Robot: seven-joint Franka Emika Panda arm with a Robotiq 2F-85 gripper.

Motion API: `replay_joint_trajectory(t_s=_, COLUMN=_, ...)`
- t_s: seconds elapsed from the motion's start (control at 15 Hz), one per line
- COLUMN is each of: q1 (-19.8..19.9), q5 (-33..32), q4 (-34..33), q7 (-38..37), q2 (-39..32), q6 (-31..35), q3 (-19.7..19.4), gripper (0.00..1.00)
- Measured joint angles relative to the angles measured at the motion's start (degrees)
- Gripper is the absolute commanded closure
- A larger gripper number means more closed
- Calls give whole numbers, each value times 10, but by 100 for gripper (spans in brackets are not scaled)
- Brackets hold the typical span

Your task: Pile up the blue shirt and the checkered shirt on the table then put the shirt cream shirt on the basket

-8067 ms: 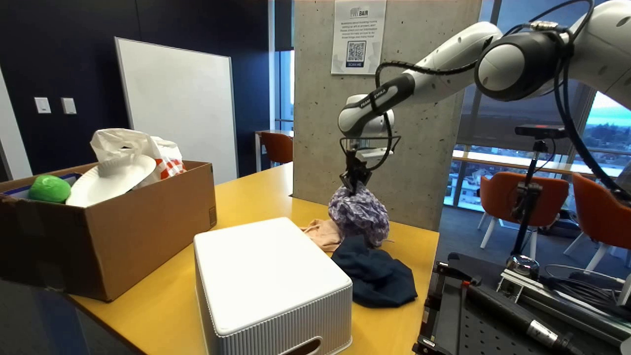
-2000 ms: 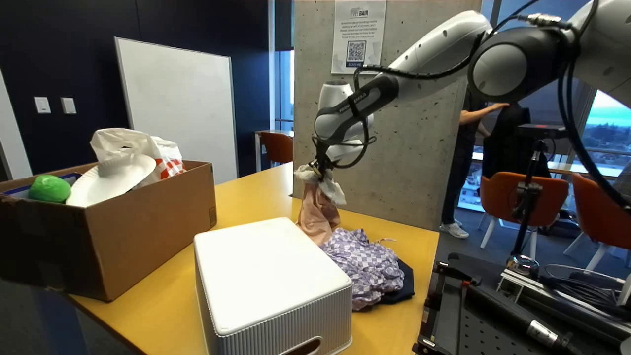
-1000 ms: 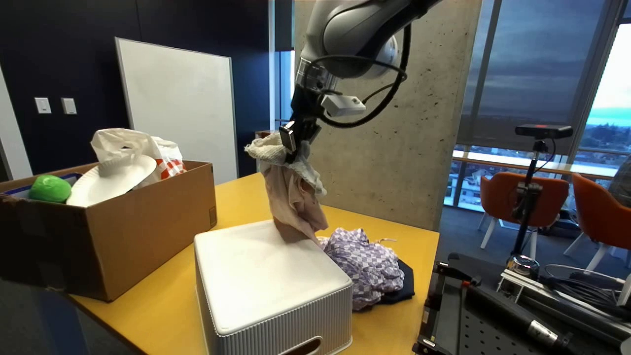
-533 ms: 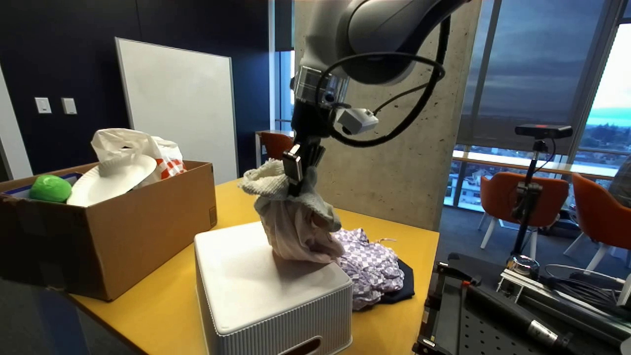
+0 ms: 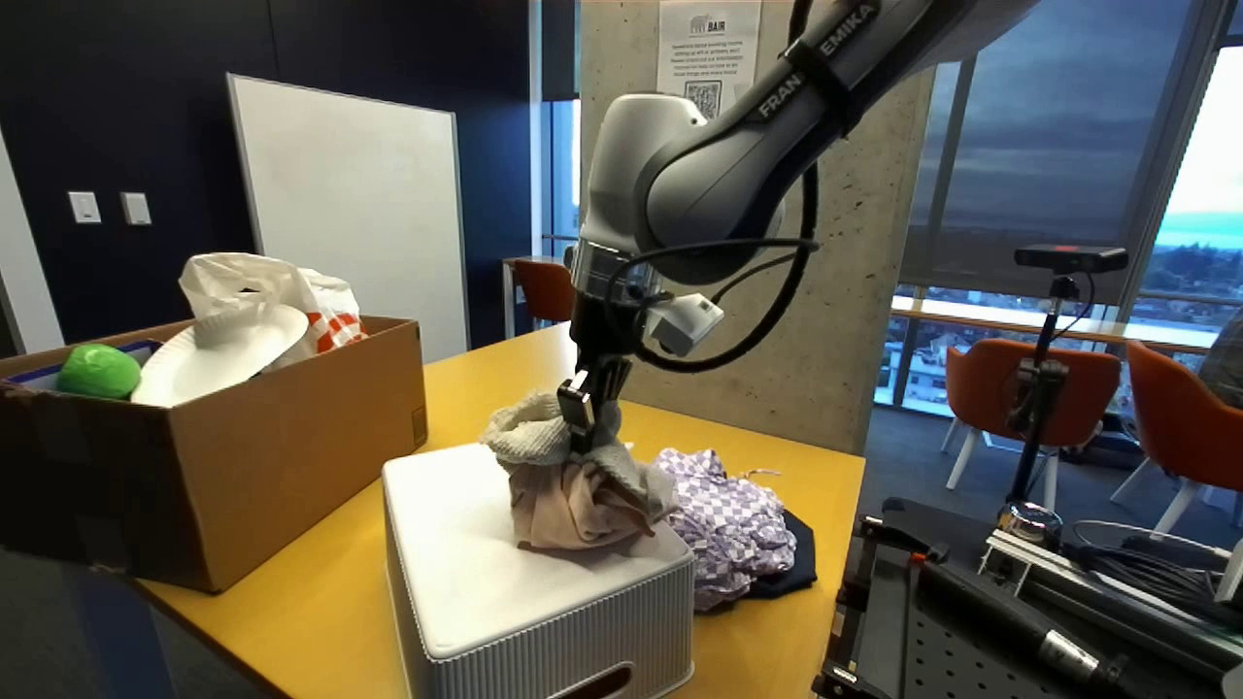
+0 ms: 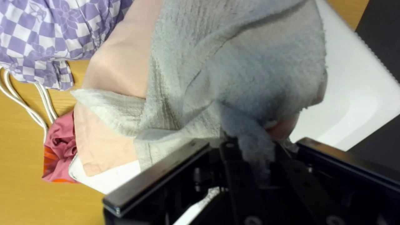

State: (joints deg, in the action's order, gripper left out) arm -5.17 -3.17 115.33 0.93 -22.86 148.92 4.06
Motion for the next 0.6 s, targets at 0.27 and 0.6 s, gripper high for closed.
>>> replay_joint_trajectory(t_s=0.27, q1=1, q5=0, q4=-45, q7=0, q2=-47, q6=7, q3=-8, gripper=42)
replay_joint_trajectory(t_s=0.6, q1=5, q5=0, q4=-82, q7=-3, q2=-55, q6=5, q3=-19, gripper=6)
